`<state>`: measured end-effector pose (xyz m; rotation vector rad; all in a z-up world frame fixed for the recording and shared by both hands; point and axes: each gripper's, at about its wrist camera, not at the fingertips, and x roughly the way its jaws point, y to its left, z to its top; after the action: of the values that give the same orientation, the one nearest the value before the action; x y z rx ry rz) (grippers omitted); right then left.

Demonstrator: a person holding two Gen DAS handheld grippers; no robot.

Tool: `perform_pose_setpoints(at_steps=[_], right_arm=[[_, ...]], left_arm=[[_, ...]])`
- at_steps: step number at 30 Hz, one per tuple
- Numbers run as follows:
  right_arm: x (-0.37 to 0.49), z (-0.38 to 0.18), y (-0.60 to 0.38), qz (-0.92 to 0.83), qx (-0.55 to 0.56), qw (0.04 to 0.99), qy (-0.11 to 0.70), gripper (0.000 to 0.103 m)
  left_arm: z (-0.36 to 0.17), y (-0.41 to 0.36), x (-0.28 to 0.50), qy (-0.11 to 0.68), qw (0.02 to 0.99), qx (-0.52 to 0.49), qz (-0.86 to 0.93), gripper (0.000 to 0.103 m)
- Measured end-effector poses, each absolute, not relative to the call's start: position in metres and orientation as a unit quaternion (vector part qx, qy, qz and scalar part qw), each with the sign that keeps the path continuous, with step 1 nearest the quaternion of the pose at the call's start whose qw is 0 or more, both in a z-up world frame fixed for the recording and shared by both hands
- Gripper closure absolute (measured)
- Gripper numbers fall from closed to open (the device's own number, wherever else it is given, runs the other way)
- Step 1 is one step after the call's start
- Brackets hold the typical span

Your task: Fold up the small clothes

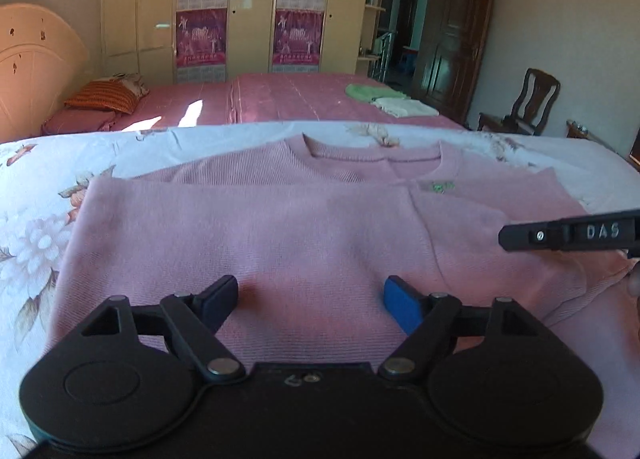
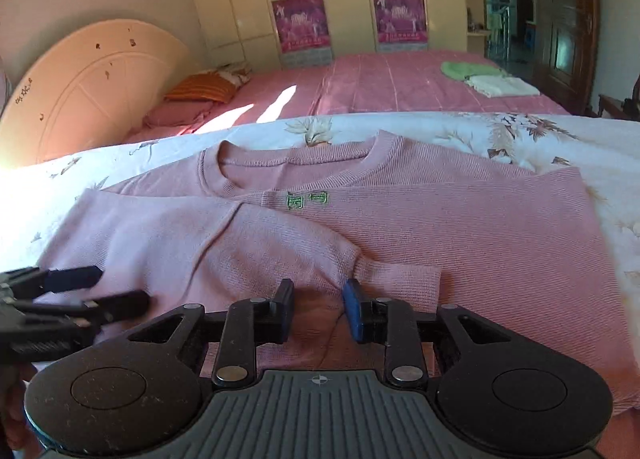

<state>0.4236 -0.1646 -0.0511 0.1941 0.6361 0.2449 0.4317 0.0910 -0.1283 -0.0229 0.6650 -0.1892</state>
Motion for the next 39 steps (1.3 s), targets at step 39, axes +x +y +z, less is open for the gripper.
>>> perform_pose_setpoints(at_steps=[39], right_arm=[[0.342, -0.055, -0.213, 0.124, 0.111, 0.945, 0.280, 0.073]], left_arm=[[-0.117, 0.056, 0.367, 0.352, 0.935, 0.030, -0.025, 0.022]])
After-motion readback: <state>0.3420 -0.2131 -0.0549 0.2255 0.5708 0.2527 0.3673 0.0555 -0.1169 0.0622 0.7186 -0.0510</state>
